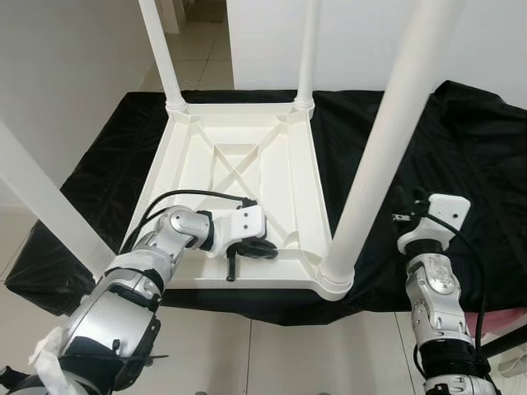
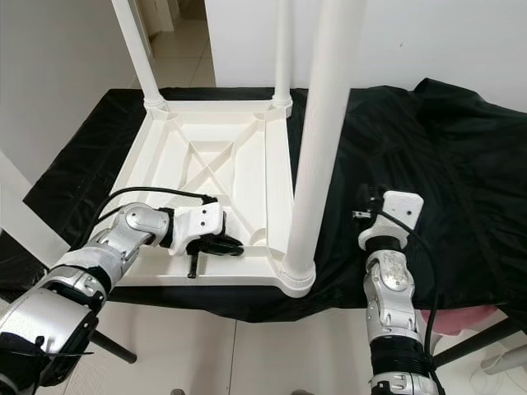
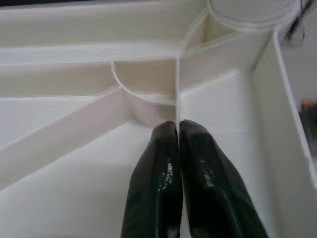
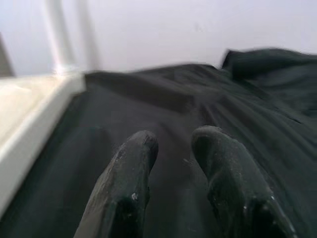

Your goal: Building children table

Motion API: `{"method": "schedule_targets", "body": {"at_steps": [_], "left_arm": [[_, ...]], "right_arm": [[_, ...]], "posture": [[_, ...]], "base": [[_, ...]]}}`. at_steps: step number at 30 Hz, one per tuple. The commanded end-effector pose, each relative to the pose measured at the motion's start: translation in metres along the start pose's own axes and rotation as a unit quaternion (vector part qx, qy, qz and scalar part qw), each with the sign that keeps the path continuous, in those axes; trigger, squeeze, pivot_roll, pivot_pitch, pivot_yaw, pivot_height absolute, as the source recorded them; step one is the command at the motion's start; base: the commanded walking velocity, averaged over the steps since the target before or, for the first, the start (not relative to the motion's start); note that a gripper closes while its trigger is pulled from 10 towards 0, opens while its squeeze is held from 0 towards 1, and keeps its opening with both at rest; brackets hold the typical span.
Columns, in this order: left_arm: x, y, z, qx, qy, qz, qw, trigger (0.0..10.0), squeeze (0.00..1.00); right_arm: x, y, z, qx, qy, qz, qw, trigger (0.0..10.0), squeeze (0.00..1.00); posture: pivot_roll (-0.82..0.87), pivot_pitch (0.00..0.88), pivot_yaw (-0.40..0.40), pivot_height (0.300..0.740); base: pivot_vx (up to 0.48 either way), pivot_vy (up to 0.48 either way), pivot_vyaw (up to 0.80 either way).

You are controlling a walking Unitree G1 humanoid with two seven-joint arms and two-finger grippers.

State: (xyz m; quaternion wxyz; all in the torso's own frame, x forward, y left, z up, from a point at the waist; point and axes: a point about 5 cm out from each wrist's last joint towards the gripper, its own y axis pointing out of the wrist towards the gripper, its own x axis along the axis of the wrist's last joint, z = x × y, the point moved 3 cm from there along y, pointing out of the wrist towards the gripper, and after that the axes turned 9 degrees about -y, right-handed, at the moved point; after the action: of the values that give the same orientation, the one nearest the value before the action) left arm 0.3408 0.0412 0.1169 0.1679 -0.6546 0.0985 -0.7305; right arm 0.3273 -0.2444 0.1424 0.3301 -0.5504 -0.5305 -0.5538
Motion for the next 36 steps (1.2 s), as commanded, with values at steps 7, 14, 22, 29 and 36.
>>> {"method": "schedule_targets", "body": {"at_steps": [7,14,22,29,36], "left_arm": [[0.029,-0.025,0.039,0.203,-0.020,-0.117,0.972,10.0,1.00],[0.031,-0.054,0.041,0.278,0.001,-0.154,0.948,10.0,0.00],[0.030,-0.090,0.032,0.329,-0.008,-0.199,0.923,10.0,0.00],[0.029,-0.109,-0.005,0.301,-0.033,-0.216,0.928,10.0,0.00],[0.026,-0.115,-0.049,0.248,-0.042,-0.181,0.951,10.0,0.00]], "right_arm": [[-0.012,-0.014,0.009,-0.001,0.005,0.023,1.000,10.0,0.00],[-0.003,-0.028,0.016,0.033,0.057,-0.007,0.998,10.0,1.00],[0.004,-0.046,0.007,0.062,0.048,-0.026,0.997,10.0,1.00],[0.019,-0.073,0.007,0.141,0.042,-0.046,0.988,10.0,0.00],[0.032,-0.097,0.002,0.235,0.033,-0.044,0.970,10.0,0.00]], "posture": [[-0.11,0.000,0.054,0.740],[-0.10,0.000,0.032,0.740],[-0.09,0.000,0.019,0.740],[-0.09,0.000,0.017,0.740],[-0.08,0.000,0.026,0.740]], "base": [[0.000,0.000,0.00],[0.000,0.000,0.00],[0.000,0.000,0.00],[0.000,0.000,0.00],[0.000,0.000,0.00]]}}
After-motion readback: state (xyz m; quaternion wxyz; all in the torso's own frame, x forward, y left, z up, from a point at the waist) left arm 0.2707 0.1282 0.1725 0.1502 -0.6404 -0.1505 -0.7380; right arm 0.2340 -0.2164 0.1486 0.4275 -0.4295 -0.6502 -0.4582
